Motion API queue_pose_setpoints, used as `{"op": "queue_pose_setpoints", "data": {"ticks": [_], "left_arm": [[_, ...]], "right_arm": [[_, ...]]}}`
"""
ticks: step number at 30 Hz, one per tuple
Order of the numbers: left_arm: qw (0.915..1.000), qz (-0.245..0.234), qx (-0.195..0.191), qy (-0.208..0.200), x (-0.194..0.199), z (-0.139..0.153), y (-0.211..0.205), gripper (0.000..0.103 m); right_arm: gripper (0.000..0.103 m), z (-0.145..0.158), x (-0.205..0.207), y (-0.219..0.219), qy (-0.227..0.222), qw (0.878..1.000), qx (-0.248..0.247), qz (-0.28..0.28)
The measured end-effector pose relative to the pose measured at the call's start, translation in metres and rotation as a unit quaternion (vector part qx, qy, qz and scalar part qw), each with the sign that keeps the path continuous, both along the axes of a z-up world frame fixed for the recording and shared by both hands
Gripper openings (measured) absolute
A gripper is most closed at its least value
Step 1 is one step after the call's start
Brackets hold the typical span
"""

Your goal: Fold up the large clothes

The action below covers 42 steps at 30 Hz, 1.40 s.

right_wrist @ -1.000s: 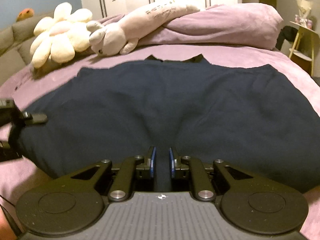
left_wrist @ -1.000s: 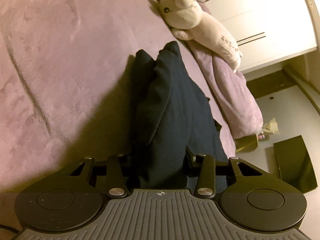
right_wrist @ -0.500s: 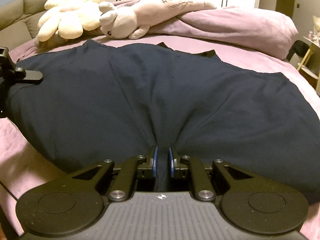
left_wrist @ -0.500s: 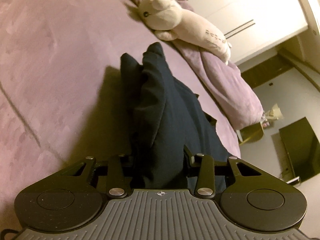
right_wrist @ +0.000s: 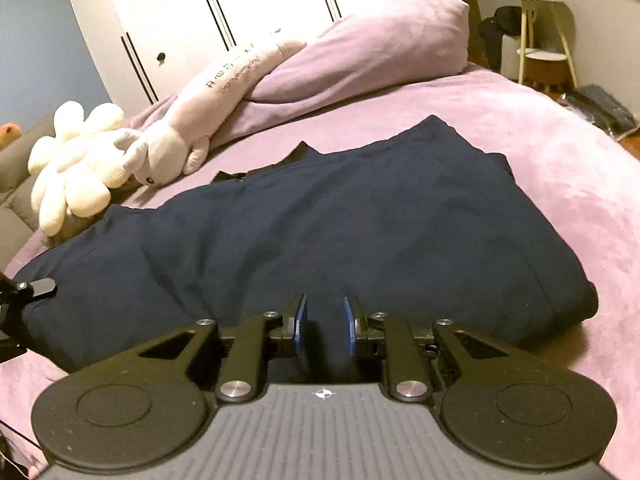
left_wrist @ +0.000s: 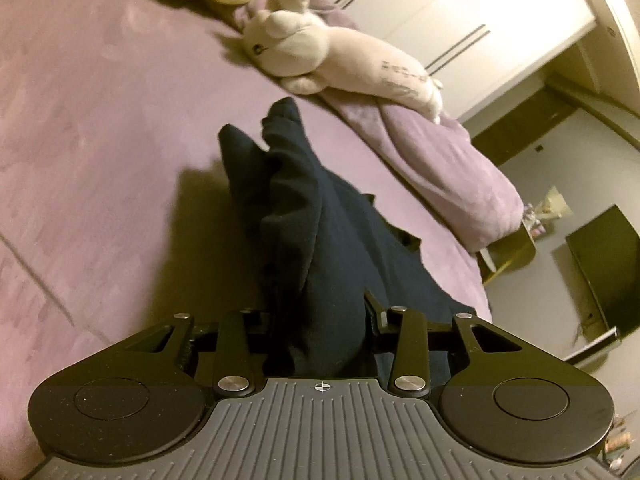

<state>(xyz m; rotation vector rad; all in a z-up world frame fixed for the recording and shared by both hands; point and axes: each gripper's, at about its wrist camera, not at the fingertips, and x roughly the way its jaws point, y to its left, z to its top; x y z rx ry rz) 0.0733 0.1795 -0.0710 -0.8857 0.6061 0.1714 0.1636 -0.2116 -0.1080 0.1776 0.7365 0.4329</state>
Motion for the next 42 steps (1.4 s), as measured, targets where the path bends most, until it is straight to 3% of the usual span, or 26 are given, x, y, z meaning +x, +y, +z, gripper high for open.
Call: {"op": "queue_pose_setpoints", "data": {"ticks": [5, 7, 11, 17, 22, 27, 34, 37, 38, 42], "left_arm": [[0.9991, -0.024, 0.032, -0.015, 0.009, 0.022, -0.016, 0.041], [0.9981, -0.037, 0.043, -0.022, 0.014, 0.031, -0.024, 0.041], [0.9952, -0.067, 0.064, -0.032, 0.024, 0.044, -0.047, 0.041], [0.9879, -0.11, 0.097, -0.049, 0.041, 0.063, -0.078, 0.041], [0.9749, -0.17, 0.128, -0.066, 0.064, 0.074, -0.125, 0.041], [0.9547, -0.248, 0.148, -0.072, 0.096, 0.059, -0.193, 0.041], [0.9217, -0.344, 0.179, -0.011, 0.134, -0.002, -0.276, 0.046], [0.9163, -0.343, 0.206, -0.021, 0.128, -0.003, -0.285, 0.058], [0.9172, -0.343, 0.201, -0.024, 0.126, -0.002, -0.284, 0.064], [0.9265, -0.336, 0.169, -0.016, 0.126, 0.0, -0.272, 0.065]], "right_arm": [[0.02, -0.012, -0.012, 0.036, -0.006, 0.998, 0.0, 0.063], [0.019, -0.026, -0.008, 0.05, 0.025, 0.995, -0.005, 0.098], [0.016, -0.026, -0.002, 0.042, 0.051, 0.994, 0.02, 0.093], [0.022, -0.001, 0.007, -0.021, 0.016, 0.998, 0.068, 0.005], [0.023, 0.01, 0.011, -0.081, -0.009, 0.993, 0.089, -0.079], [0.023, 0.009, 0.011, -0.12, -0.016, 0.987, 0.09, -0.131], [0.023, 0.004, 0.012, -0.137, -0.009, 0.985, 0.081, -0.151], [0.025, 0.01, 0.017, -0.137, -0.013, 0.987, 0.078, -0.139], [0.025, 0.013, 0.021, -0.136, -0.015, 0.988, 0.078, -0.13], [0.029, 0.033, 0.041, -0.117, -0.033, 0.993, 0.082, -0.073]]}}
